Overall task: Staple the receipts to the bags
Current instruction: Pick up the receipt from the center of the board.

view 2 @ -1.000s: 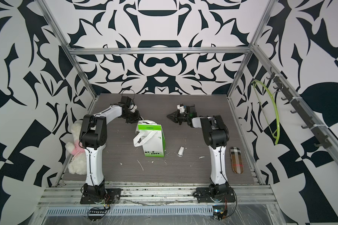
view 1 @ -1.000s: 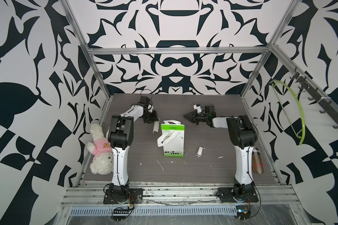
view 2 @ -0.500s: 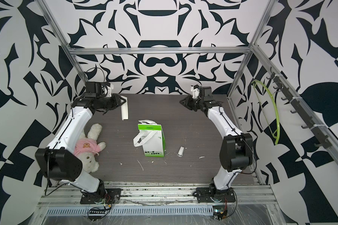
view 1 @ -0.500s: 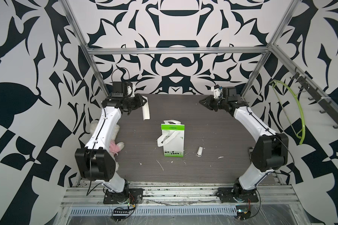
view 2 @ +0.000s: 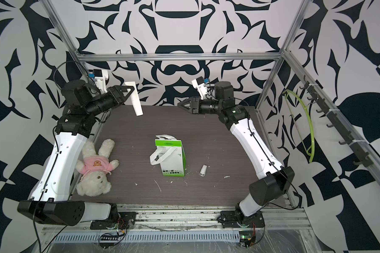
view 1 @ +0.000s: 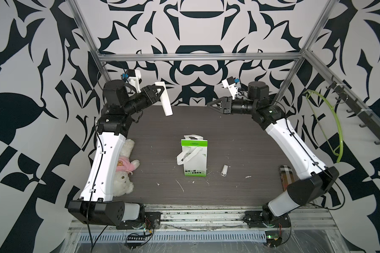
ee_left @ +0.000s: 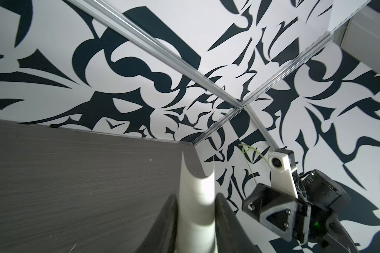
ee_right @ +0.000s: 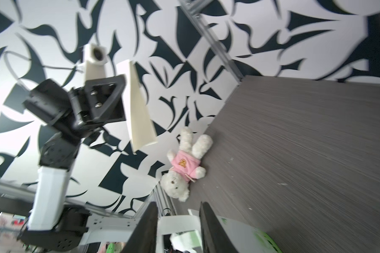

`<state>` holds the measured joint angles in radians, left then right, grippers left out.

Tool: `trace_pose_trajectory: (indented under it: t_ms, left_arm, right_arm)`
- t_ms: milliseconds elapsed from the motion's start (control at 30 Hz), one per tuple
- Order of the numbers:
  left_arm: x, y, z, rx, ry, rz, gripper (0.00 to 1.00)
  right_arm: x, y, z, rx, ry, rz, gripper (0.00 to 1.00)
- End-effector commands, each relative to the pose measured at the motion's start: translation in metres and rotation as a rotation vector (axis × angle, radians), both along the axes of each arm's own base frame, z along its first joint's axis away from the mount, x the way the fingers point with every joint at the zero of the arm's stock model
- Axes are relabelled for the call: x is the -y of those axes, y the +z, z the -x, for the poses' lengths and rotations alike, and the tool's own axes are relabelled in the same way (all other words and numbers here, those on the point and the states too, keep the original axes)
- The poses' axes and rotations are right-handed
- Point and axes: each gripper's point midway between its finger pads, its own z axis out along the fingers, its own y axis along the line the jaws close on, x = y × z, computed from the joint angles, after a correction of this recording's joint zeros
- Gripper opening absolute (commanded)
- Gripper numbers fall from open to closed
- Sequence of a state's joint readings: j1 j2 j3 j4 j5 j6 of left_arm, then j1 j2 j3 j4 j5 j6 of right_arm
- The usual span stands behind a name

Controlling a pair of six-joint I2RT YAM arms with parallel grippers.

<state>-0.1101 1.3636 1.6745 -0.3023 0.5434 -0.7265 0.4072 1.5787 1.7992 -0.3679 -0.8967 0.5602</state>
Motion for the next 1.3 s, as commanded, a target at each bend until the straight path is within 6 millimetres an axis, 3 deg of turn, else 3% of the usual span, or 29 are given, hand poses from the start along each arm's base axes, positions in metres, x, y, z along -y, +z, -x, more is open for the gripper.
trace_pose_trajectory:
  t_ms: [0, 133, 333, 567, 967, 1267]
  left_arm:
    - [0.003, 0.035, 0.008, 0.056, 0.004, 0.083, 0.32]
    - [0.004, 0.040, 0.003, 0.042, 0.066, 0.126, 0.31]
    - [0.048, 0.051, 0.008, 0.086, -0.037, 0.117, 0.32]
    - [0.077, 0.051, 0.009, 0.103, -0.123, 0.100, 0.33]
    - [0.090, 0.046, 0.005, 0.097, -0.173, 0.090, 0.33]
    - [0.093, 0.050, 0.010, 0.111, -0.197, 0.088, 0.33]
  right_arm:
    - [-0.009, 0.042, 0.017, 0.112, 0.043, -0.052, 0.35]
    - [-0.020, 0.054, 0.003, 0.079, 0.027, -0.114, 0.42]
    - [-0.035, 0.072, -0.010, 0.063, 0.017, -0.130, 0.44]
    - [-0.049, 0.087, -0.006, 0.041, 0.086, -0.185, 0.27]
    - [-0.059, 0.103, 0.001, 0.066, 0.149, -0.239, 0.24]
    - [-0.063, 0.099, -0.005, 0.046, 0.144, -0.236, 0.22]
